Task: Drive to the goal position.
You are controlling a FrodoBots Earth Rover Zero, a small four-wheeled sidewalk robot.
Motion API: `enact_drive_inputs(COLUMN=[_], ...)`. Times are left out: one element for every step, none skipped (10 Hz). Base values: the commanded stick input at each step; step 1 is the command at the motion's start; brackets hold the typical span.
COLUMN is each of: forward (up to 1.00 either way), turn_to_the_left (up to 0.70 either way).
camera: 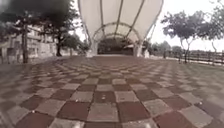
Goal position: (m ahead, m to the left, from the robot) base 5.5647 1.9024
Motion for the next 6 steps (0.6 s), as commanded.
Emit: enact_drive_inputs(forward=[0.50,0.50,0.50,0.50,0.50,0.50], turn_to_the_left=[0.50,0.50,0.50,0.50,0.50,0.50])
